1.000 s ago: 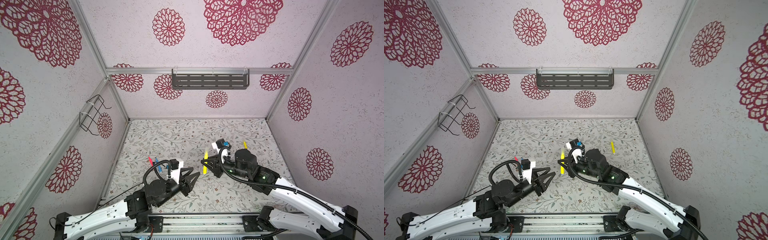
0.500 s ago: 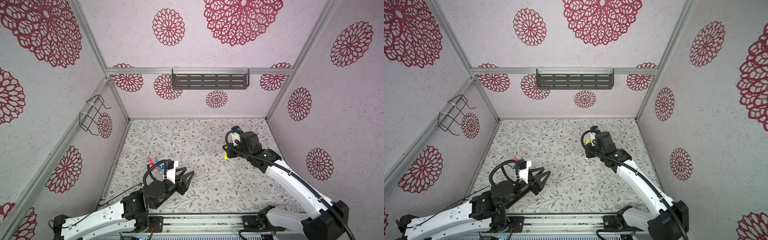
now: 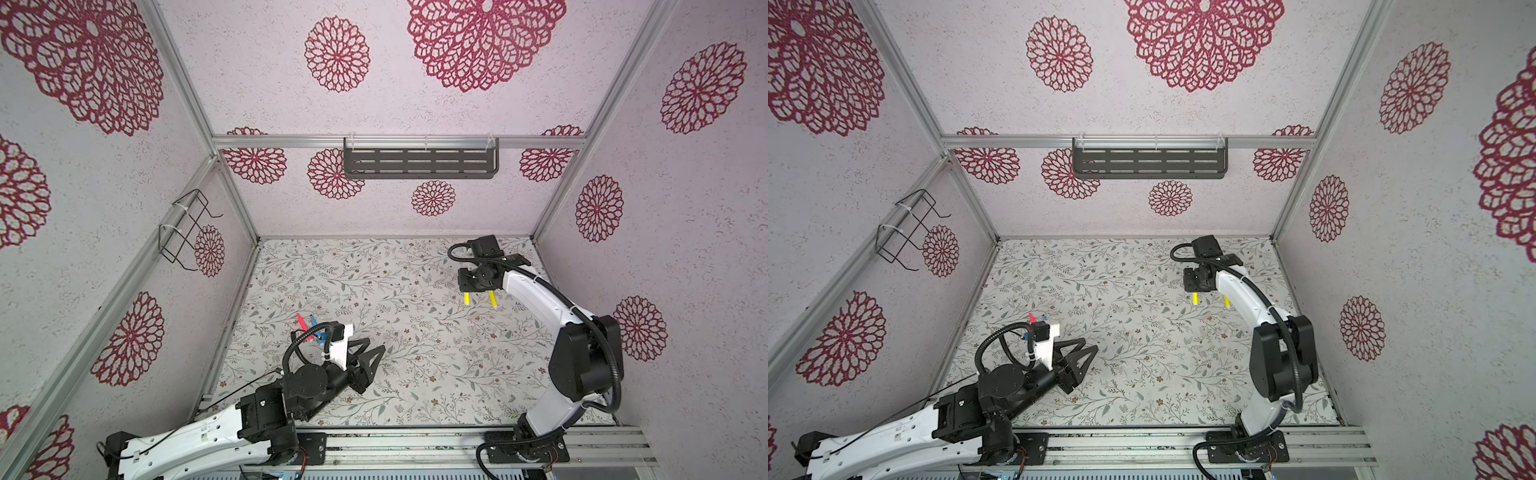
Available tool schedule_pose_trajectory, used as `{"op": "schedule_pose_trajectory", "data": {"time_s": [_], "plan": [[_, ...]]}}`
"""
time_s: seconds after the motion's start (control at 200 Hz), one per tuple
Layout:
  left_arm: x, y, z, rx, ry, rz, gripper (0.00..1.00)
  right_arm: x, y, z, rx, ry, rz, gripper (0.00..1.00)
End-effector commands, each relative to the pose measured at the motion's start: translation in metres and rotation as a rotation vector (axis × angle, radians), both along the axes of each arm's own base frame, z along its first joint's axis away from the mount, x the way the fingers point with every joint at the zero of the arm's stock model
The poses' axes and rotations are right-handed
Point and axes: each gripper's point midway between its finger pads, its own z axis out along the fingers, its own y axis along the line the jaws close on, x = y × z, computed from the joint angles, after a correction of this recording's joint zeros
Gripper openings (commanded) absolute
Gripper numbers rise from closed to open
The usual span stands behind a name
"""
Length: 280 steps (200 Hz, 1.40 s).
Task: Insert the pens into the pen caps
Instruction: 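Carry the capped yellow highlighter away with the right gripper while the left gripper opens, then lower the capped highlighter beside the other capped highlighter and release it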
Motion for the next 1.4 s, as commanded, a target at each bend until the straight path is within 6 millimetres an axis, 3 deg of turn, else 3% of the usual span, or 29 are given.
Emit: {"op": "schedule_pose_trajectory", "data": {"time_s": [0.0, 0.225, 0.426, 0.711, 1.061, 1.262, 1.397], "plan": [[-0.005, 0.004, -0.005, -0.007, 0.01, -0.003, 0.51, 0.009, -0.019, -0.005, -0.072, 0.039, -0.008, 0.0], [-0.008, 0.014, -0.004, -0.023, 0.008, 0.005, 0.51, 0.029, -0.038, -0.03, -0.134, 0.113, -0.029, 0.0], [-0.009, 0.018, -0.008, -0.024, 0.011, 0.006, 0.52, 0.036, -0.068, -0.056, -0.187, 0.173, -0.09, 0.0], [-0.009, 0.017, -0.01, -0.02, 0.01, 0.01, 0.52, 0.043, -0.087, -0.081, -0.233, 0.208, -0.114, 0.0], [-0.008, 0.018, -0.008, -0.014, 0.006, 0.016, 0.52, 0.047, -0.09, -0.108, -0.259, 0.265, -0.108, 0.0], [-0.007, 0.02, -0.004, -0.011, -0.004, 0.027, 0.52, 0.052, -0.092, -0.11, -0.273, 0.261, -0.119, 0.0], [-0.007, 0.019, -0.003, -0.002, -0.005, 0.028, 0.52, 0.056, -0.095, -0.106, -0.291, 0.248, -0.131, 0.06]]}}
